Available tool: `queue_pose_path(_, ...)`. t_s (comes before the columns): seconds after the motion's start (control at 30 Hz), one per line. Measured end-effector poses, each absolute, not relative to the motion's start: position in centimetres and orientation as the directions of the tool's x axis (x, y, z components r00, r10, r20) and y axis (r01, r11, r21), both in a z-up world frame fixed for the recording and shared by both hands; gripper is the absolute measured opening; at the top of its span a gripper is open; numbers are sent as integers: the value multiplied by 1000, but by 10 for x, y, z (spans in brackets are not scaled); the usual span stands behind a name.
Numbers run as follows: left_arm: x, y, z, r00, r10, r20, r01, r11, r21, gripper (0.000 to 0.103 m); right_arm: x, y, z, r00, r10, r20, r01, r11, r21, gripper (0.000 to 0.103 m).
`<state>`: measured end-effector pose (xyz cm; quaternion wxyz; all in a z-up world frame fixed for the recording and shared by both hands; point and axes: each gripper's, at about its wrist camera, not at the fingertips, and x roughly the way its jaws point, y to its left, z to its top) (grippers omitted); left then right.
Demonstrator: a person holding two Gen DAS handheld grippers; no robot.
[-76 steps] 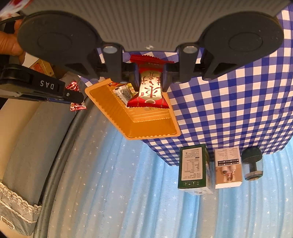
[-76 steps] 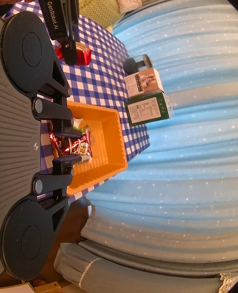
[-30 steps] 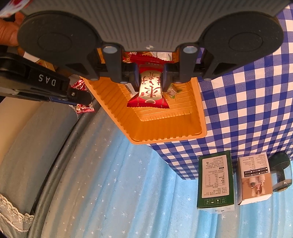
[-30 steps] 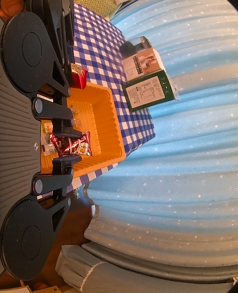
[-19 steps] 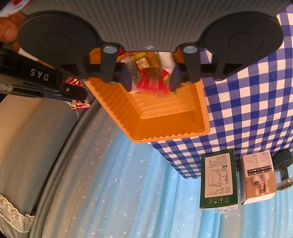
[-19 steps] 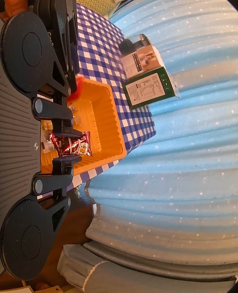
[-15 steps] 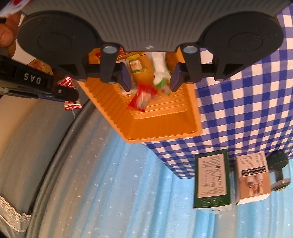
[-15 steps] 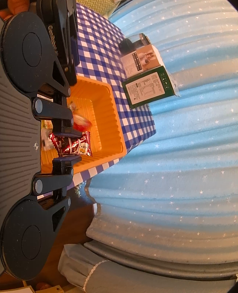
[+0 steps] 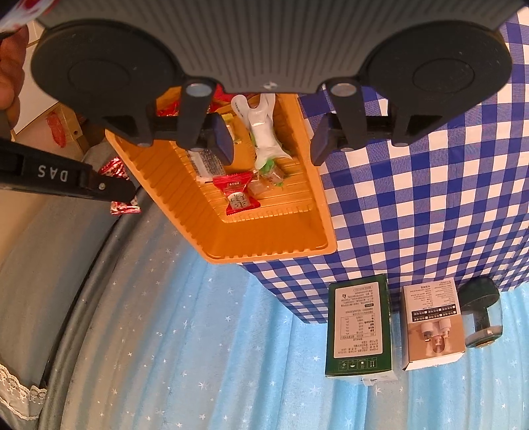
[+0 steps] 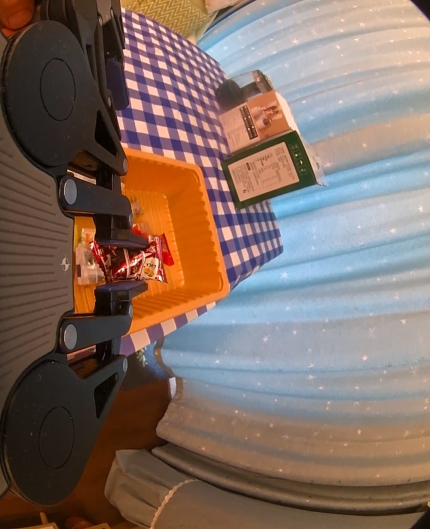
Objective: Organize snacks
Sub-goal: 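Open the right tool to drop its red pack while the left tool releases its pack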
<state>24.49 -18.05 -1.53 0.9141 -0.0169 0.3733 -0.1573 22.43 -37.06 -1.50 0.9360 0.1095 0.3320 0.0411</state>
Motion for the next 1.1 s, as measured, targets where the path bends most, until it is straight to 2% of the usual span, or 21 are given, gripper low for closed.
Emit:
queue_pose_path(0.4,245,-176,-17,675,-294,-676,264,953,-151,51,245,-360,-21,757,205,-621,-42,963,266,21)
queue_pose_path(0.5,245,-173,-19,674,-287,-681,254,955,-151,57,254,-361,-25,749,243,-616,-58,951,304,22)
queue_pose_path(0.57,244,-170,-20,675,-282,-682,249,957,-150,62,256,-363,-25,755,245,-609,-53,947,316,33)
queue_pose_path(0.6,244,-168,-20,676,-280,-682,247,958,-149,64,255,-367,-24,762,243,-600,-44,944,326,49)
queue_pose_path(0.63,243,-167,-20,677,-277,-681,243,959,-148,66,253,-370,-23,770,240,-591,-34,940,338,56)
queue_pose_path(0.7,243,-165,-20,680,-271,-681,236,961,-147,69,250,-377,-23,777,232,-586,-14,936,353,56)
queue_pose_path(0.9,238,-160,-19,694,-255,-674,213,966,-146,88,236,-384,-23,769,210,-604,23,935,354,57)
queue_pose_path(0.97,235,-159,-17,700,-246,-670,209,968,-138,95,231,-384,-23,762,206,-613,28,936,350,59)
queue_pose_path(1.1,228,-157,-11,711,-222,-667,197,974,-114,101,220,-381,-22,756,204,-622,27,940,341,66)
